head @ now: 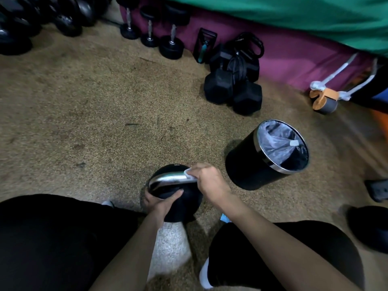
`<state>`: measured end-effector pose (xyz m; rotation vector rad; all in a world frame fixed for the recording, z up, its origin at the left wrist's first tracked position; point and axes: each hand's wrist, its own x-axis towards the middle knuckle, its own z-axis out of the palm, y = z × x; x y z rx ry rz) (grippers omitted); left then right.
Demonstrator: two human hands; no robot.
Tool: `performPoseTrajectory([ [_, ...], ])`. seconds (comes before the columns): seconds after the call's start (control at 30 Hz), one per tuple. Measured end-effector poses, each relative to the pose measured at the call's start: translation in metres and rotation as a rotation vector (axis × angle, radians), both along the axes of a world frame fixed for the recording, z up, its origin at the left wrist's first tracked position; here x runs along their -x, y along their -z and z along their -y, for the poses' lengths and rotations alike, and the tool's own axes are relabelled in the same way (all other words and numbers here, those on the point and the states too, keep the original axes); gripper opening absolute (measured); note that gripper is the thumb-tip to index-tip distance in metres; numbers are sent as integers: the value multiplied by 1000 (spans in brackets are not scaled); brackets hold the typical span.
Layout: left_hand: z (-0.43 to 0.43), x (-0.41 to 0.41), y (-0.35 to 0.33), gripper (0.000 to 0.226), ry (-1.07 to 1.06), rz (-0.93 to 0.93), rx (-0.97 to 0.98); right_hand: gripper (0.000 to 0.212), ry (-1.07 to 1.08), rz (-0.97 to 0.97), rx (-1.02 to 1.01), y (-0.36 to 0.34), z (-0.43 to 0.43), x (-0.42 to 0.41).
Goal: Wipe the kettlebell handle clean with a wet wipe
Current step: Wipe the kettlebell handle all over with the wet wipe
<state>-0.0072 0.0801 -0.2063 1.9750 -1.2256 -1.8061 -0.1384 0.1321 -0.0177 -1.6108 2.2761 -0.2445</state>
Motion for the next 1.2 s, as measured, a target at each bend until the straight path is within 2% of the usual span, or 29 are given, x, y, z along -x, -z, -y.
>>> performPoseTrajectory([
  [0.13, 1, 0, 4, 191, -20, -26, 7, 31, -34, -18, 55, 0, 5, -7],
  [0.37, 0, -1, 6, 177, 9, -10, 1, 25, -98, -35, 145, 1, -6, -9],
  [0.5, 1, 0, 14, 187, -19, -9, 8, 27, -79, -35, 149, 1, 4, -10],
  [0.63, -1, 1, -1, 164, 8, 32, -2, 26, -192, -40, 174, 1, -5, -17],
  [0.8, -3, -2, -7, 168, 19, 1, 9, 26, -189, -88, 271, 6, -11, -4],
  [1.0, -1, 1, 9, 186, -18, 25, 28, 21, -247, -88, 257, 17, -11, -19],
  [1.07, -3, 1, -6, 177, -10, 10, 13, 20, -265, -102, 260, 18, -17, -16],
  [1.13, -4, 1, -16, 153, -24, 25, 1, 18, -259, -132, 280, 19, -20, -11],
  [1.2, -4, 2, -16, 145, -33, 21, -8, 17, -233, -141, 319, 20, -19, -7],
])
